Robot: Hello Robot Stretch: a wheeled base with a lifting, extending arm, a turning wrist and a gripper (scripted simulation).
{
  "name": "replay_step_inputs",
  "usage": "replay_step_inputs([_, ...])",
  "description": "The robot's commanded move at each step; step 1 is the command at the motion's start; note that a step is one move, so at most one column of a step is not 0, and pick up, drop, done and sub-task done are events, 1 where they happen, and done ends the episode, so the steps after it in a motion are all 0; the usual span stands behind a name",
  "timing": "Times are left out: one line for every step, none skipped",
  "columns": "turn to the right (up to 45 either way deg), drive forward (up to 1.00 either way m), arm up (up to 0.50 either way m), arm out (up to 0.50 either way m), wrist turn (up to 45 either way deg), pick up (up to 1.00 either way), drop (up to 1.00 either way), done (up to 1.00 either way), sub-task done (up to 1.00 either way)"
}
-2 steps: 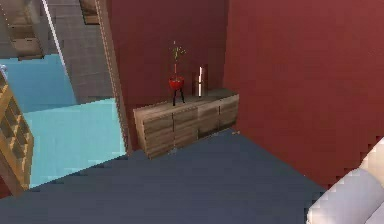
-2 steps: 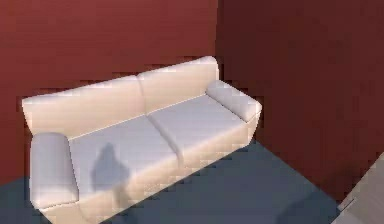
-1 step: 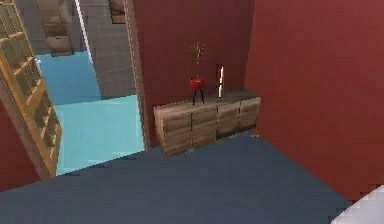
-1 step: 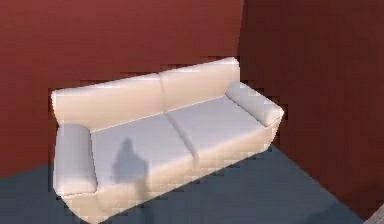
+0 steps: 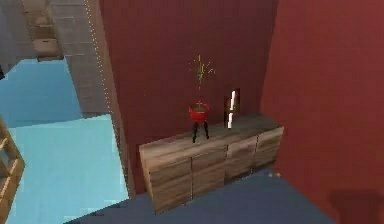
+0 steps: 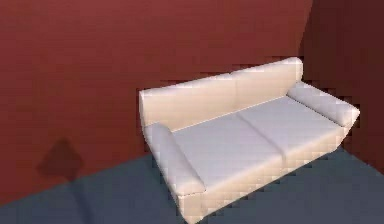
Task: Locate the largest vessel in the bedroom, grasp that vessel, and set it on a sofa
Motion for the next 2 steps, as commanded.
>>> replay_step_inputs([-18.0, 0.00, 0.00, 0.00, 0.0, 0.00, 0.00, 0.00, 0.00])
replay_step_inputs([0.0, 0.50, 0.00, 0.00, 0.0, 0.00, 0.00, 0.00, 0.00])
